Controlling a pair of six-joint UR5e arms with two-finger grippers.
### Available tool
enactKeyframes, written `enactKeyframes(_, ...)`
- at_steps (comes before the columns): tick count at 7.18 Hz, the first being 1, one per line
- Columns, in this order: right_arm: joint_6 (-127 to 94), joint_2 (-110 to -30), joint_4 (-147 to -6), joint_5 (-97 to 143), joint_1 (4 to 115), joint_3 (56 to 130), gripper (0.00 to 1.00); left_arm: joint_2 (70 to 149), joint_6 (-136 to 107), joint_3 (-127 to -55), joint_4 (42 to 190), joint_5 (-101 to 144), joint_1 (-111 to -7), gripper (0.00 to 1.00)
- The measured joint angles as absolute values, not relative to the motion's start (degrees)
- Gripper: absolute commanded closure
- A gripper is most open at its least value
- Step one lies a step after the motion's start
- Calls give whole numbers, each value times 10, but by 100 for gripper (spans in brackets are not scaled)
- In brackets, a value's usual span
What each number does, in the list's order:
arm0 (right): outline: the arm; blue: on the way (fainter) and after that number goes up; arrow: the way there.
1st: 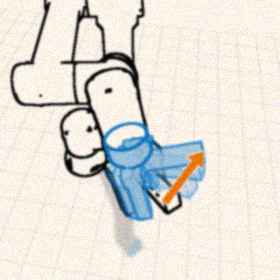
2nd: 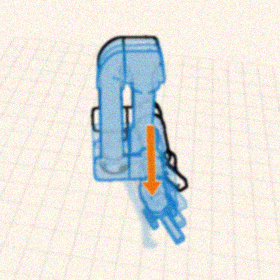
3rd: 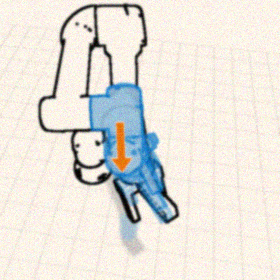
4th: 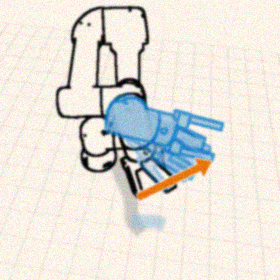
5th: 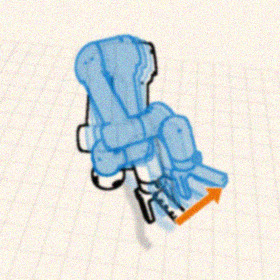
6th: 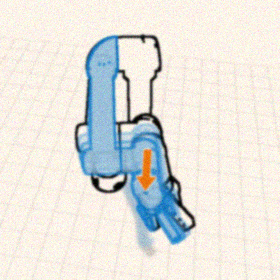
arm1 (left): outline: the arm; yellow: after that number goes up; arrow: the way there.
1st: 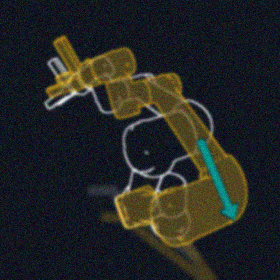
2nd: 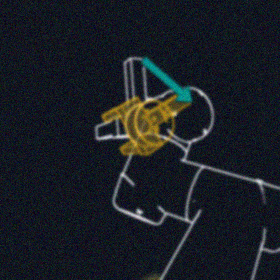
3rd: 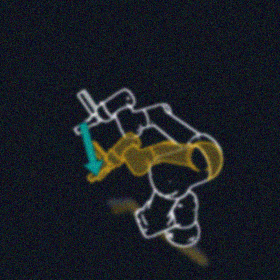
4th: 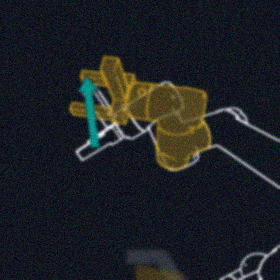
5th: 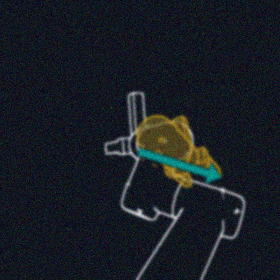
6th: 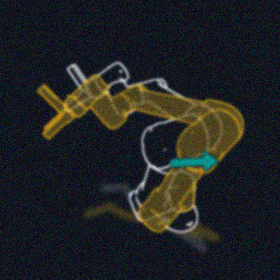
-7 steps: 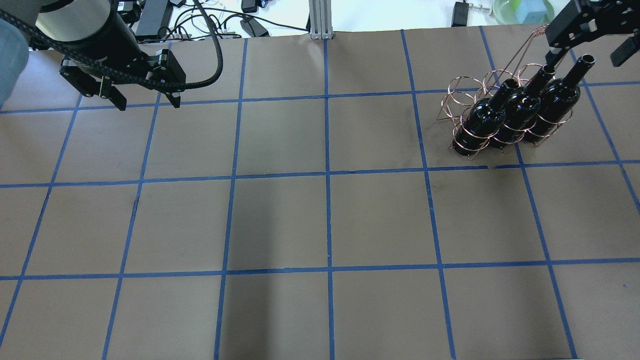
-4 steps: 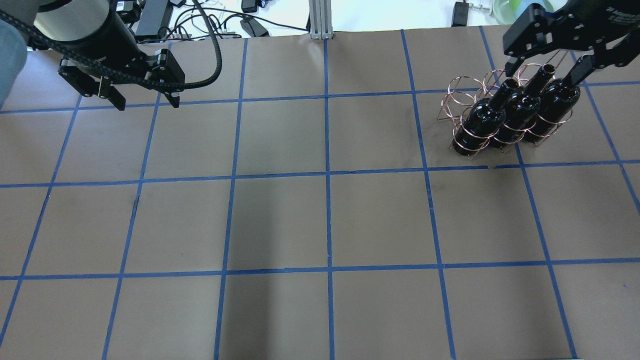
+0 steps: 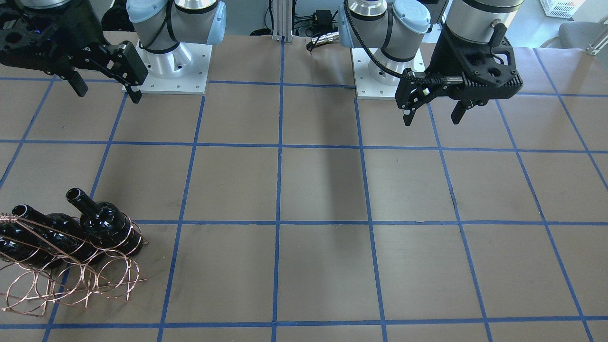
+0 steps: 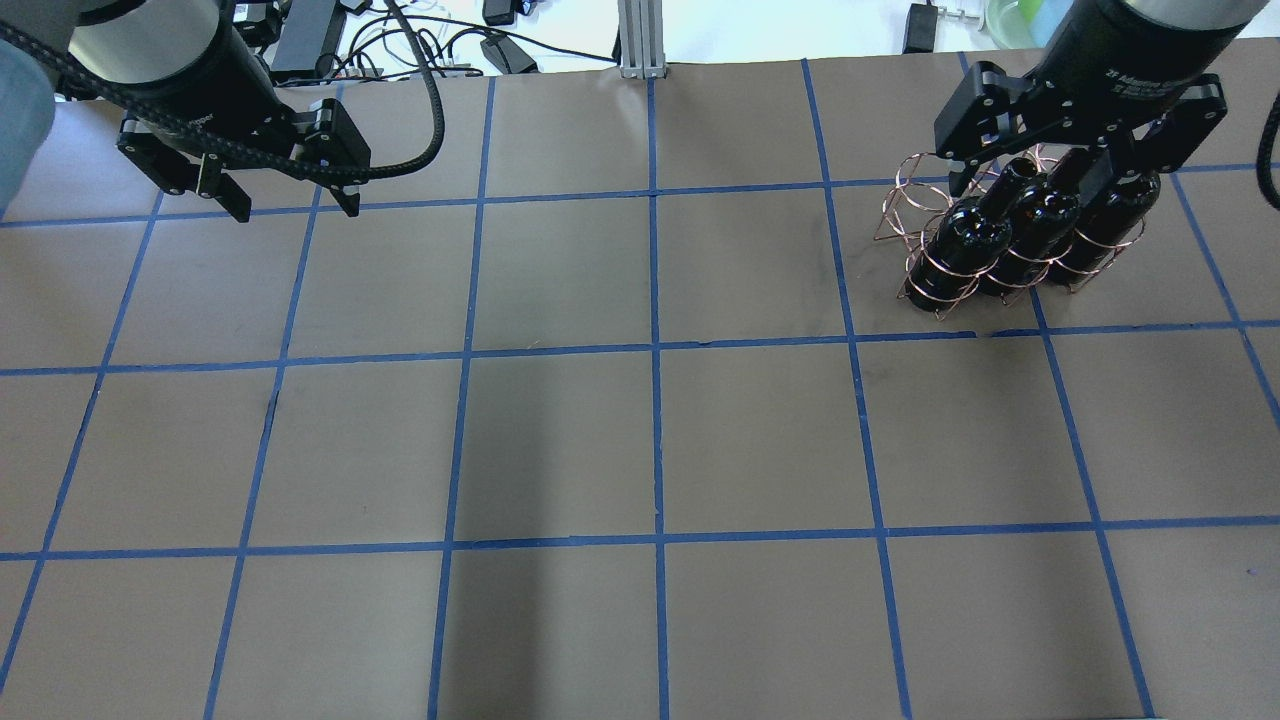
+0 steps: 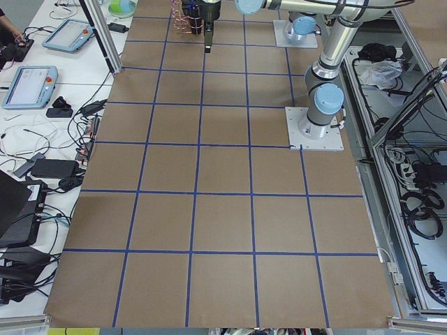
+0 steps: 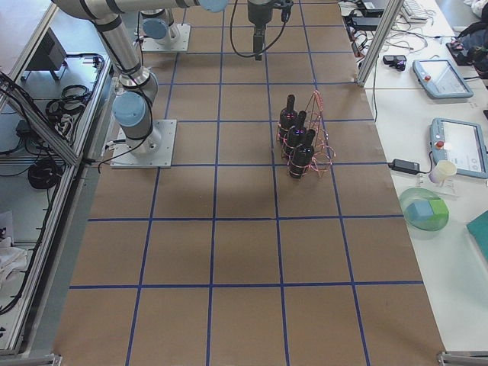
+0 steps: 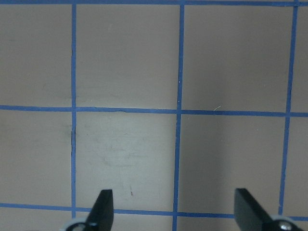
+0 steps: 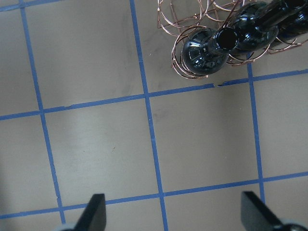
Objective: Place wine into wine basket
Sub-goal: 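Raise the right gripper up and away from the rack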
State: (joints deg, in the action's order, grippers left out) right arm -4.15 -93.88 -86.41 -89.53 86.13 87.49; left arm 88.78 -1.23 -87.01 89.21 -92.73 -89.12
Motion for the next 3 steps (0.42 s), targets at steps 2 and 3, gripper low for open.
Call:
enactKeyframes(2,-45,-939,-875,-896,867,883,0,888,-12,-870,893,-927,-891,11)
enactKeyframes(3,-46,-938,-876,-896,868,884,0,888,-12,-870,893,-927,-892,9)
